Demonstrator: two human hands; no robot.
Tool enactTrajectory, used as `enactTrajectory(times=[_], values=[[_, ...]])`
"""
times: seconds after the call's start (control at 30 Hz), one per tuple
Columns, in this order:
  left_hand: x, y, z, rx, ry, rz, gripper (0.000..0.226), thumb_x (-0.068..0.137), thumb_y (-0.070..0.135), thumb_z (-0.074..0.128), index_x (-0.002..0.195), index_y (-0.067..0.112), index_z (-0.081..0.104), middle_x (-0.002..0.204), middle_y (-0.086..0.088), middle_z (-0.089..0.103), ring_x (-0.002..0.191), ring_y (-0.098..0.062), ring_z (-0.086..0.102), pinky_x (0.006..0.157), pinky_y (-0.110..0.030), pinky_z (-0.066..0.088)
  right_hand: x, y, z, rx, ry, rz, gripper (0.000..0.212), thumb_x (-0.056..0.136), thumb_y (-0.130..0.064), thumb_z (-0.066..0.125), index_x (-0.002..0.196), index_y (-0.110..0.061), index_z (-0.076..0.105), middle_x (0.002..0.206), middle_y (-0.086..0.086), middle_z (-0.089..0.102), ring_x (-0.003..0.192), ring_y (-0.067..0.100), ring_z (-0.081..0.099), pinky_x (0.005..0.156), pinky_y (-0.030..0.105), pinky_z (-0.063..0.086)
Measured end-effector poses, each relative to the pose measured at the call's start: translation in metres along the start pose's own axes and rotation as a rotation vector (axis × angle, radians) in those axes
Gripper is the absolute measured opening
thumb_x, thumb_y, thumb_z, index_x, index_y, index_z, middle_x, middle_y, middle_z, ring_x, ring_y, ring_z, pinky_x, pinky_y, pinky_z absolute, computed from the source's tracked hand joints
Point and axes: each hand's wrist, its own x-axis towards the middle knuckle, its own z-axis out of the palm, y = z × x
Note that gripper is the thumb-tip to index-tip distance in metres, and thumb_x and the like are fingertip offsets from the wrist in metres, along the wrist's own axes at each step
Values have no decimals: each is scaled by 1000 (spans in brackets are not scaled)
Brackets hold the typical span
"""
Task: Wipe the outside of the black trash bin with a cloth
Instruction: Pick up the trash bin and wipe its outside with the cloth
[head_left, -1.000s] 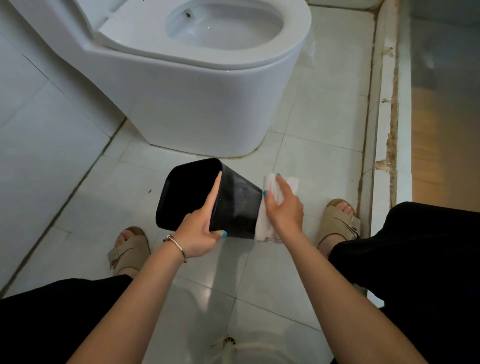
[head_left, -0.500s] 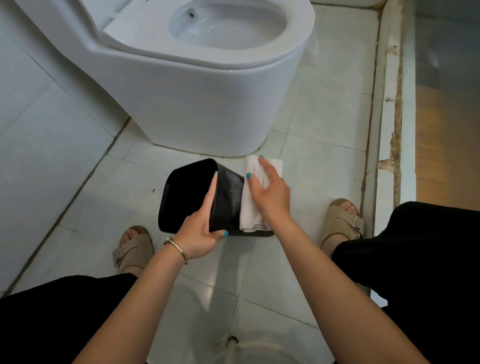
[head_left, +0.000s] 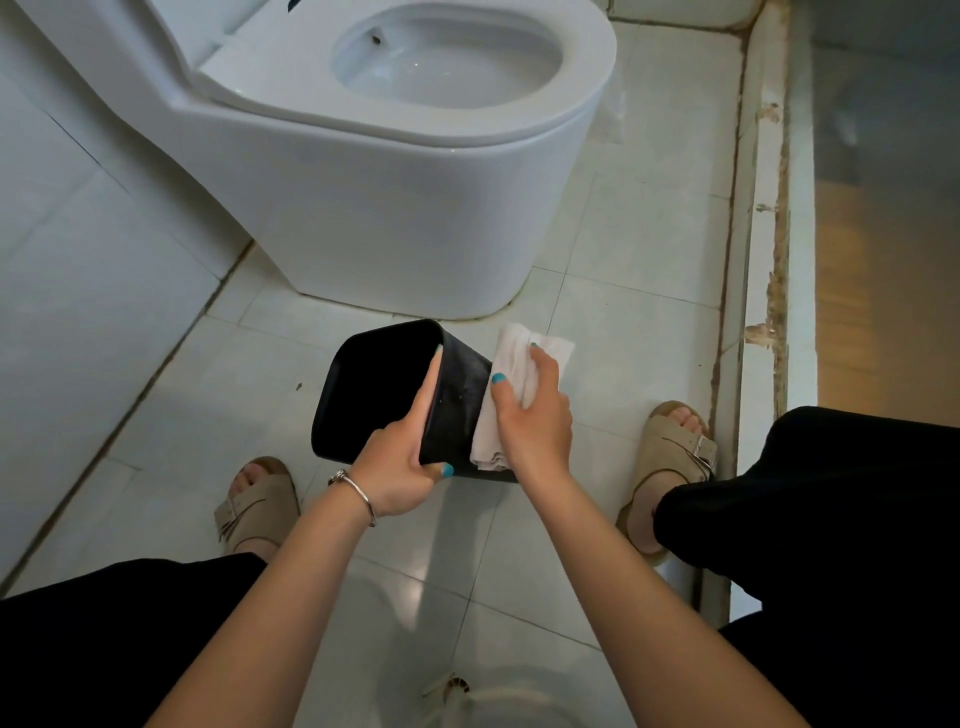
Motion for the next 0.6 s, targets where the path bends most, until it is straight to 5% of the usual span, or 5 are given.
enactTrajectory(times=[0.17,0.33,0.43,0.53,0.6], values=[[9,4,2,9,-19,0,120,79,13,67,131,58,-32,98,-8,67,74,-23,65,75,-43,55,-11,-22,-2,61,-25,-157,54,95,-37,52,145,-38,29,118,3,48,95,16,44,81,26,35],[15,5,3,9,-26,-3,105,79,19,67,142,49,-10,117,0,62,93,-22,63,83,-42,53,-13,-49,4,118,-49,-326,52,94,-36,55,141,-39,35,114,-7,46,92,10,46,73,2,34],[15,7,1,-17,-34,10,112,79,16,66,136,59,-20,116,-2,63,91,-24,64,83,-43,54,-9,-45,2,74,-15,-332,52,94,-37,54,142,-37,35,111,-2,46,82,4,45,68,-6,29],[12,6,-2,-24,-34,17,118,79,9,64,125,67,-29,105,-11,66,78,-27,64,79,-44,54,-5,-33,1,-2,-13,-303,52,95,-39,51,143,-41,32,109,3,45,77,1,43,62,5,33],[7,6,-3,-39,-22,8,120,81,8,65,125,67,-30,126,-10,57,86,-26,64,84,-38,53,0,-19,3,-25,2,-242,51,95,-40,50,142,-43,33,109,6,46,80,10,46,69,17,36]])
